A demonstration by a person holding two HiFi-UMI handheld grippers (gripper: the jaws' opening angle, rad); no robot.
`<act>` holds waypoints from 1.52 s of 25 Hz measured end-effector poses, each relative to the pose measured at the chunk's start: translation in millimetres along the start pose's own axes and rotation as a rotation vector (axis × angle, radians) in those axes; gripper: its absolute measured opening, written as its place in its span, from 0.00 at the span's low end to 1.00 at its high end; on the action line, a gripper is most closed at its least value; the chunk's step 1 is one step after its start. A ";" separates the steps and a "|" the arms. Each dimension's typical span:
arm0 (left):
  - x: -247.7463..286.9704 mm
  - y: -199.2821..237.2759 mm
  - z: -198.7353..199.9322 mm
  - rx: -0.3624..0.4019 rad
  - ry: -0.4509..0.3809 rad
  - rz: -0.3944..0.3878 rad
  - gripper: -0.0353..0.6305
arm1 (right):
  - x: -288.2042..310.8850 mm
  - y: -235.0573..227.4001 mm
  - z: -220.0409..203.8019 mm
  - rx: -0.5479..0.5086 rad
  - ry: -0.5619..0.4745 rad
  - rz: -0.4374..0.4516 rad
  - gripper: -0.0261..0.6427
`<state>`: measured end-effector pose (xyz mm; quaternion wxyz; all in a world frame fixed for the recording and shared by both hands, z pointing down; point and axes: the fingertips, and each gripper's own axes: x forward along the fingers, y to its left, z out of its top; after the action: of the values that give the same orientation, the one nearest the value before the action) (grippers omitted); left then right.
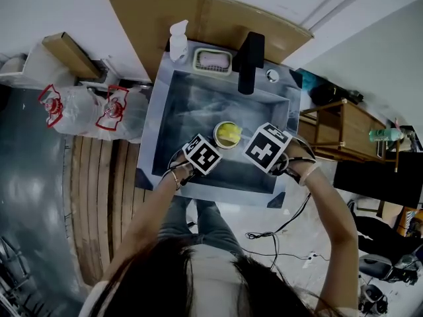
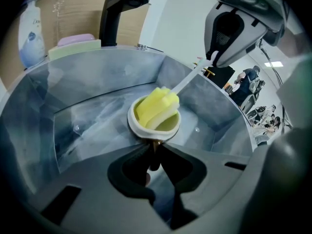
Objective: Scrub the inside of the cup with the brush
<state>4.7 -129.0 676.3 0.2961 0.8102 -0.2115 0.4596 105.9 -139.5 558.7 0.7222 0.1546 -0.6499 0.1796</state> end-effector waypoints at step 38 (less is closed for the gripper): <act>-1.2 -0.7 -0.1 -0.012 -0.011 -0.015 0.16 | -10.7 11.7 26.2 0.210 -0.058 0.168 0.11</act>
<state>4.5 -128.4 675.0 0.3032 0.8124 -0.2098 0.4516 76.5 -141.7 550.8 0.6655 0.1794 -0.6586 0.3019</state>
